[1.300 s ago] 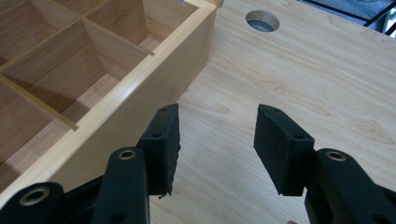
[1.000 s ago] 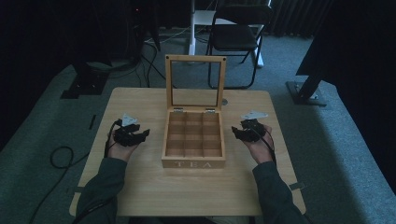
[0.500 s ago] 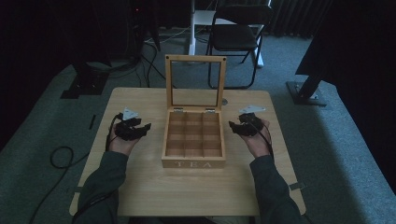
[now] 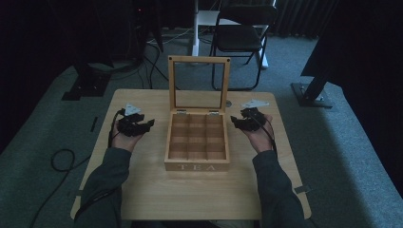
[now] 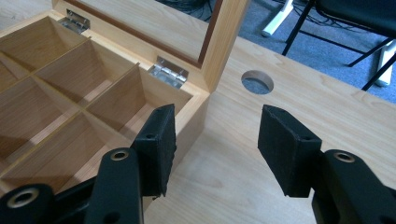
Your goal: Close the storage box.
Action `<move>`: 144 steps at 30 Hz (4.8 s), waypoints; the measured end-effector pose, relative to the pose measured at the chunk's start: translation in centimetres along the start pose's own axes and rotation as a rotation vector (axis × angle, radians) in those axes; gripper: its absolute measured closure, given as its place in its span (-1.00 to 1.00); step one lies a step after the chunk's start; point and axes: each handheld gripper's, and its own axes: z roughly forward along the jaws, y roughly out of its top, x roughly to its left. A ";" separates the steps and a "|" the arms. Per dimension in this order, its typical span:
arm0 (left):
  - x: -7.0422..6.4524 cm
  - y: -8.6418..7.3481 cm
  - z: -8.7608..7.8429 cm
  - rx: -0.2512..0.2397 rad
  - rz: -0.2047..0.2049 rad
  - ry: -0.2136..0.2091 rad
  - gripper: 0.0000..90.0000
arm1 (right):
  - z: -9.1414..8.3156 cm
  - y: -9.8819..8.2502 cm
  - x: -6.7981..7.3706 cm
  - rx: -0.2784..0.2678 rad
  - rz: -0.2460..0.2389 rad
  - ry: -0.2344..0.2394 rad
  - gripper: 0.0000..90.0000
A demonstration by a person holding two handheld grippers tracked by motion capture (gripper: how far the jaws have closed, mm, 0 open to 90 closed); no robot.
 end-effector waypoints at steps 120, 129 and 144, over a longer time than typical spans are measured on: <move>-4.3 8.2 6.4 -0.013 0.035 0.012 0.29 | 3.3 6.5 0.1 -0.065 -0.014 0.014 0.41; -4.4 7.3 5.3 -0.060 0.052 -0.016 0.31 | 1.2 5.9 1.5 -0.137 0.008 -0.007 0.31; -4.3 7.1 1.0 -0.152 0.125 -0.029 0.37 | -0.1 5.3 2.1 -0.152 0.017 -0.010 0.30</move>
